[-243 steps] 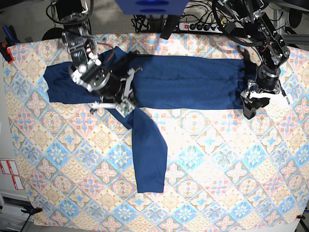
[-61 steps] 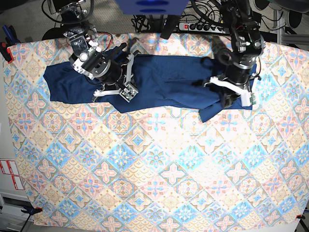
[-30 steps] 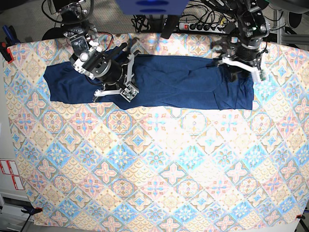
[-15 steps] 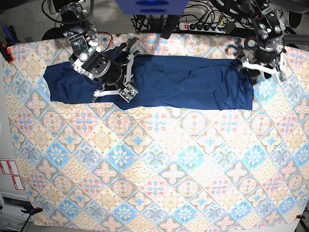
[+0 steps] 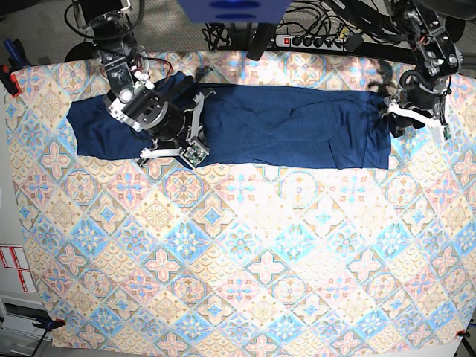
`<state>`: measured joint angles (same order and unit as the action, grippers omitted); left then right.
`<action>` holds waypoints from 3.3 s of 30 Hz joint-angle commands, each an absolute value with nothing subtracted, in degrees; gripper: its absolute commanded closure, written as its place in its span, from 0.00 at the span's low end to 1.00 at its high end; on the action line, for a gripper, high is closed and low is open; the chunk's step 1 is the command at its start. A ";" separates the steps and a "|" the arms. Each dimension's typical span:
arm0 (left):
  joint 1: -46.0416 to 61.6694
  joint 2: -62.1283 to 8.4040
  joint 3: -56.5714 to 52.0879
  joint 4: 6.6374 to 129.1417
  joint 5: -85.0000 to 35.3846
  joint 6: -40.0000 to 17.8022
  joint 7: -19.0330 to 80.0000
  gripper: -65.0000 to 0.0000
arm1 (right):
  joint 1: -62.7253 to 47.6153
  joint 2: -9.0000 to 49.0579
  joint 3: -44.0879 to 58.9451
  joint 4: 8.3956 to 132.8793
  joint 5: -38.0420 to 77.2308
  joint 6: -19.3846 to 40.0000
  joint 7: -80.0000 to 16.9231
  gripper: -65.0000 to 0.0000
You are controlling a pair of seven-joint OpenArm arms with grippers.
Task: Fold the T-shirt properly
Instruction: 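Reposition the right gripper onto the shirt's side edge near the collar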
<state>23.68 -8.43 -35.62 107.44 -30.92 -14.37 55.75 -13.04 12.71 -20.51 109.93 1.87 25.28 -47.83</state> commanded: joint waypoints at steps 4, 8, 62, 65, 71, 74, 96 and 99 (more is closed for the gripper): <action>23.78 -11.30 -35.82 108.35 -35.91 -14.64 58.07 0.48 | -12.62 12.97 -20.35 110.99 2.33 25.27 -46.64 1.00; 24.22 -12.00 -35.91 108.35 -37.14 -14.64 58.86 0.48 | -12.79 12.97 -20.35 110.99 2.33 25.27 -46.64 1.00; 22.55 -9.27 -36.18 108.62 -37.14 -14.73 64.13 0.48 | -11.47 12.00 -4.53 110.64 7.08 25.19 -46.73 0.99; 22.11 -9.27 -36.18 108.62 -37.14 -14.73 64.13 0.48 | -11.56 11.82 -4.44 110.64 6.99 25.19 -46.73 0.99; 19.82 -8.92 -36.18 108.62 -37.14 -14.73 68.70 0.48 | -11.74 11.82 -4.35 110.64 7.08 25.19 -46.73 0.99; 19.74 -8.84 -36.18 108.62 -37.14 -14.73 68.97 0.48 | -11.91 11.82 -4.44 110.64 7.08 25.19 -46.73 0.99; 19.56 -8.92 -36.53 108.79 -37.23 -14.73 69.41 0.48 | -11.12 7.34 4.00 110.55 10.33 25.19 -46.81 0.99; 19.03 -8.92 -36.53 108.70 -37.23 -14.73 69.41 0.48 | -11.12 7.34 3.74 110.55 10.33 25.19 -46.81 0.99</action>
<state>19.18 -8.40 -36.25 107.57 -36.40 -14.76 70.08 -11.75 6.98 3.60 109.56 9.50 25.26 -48.07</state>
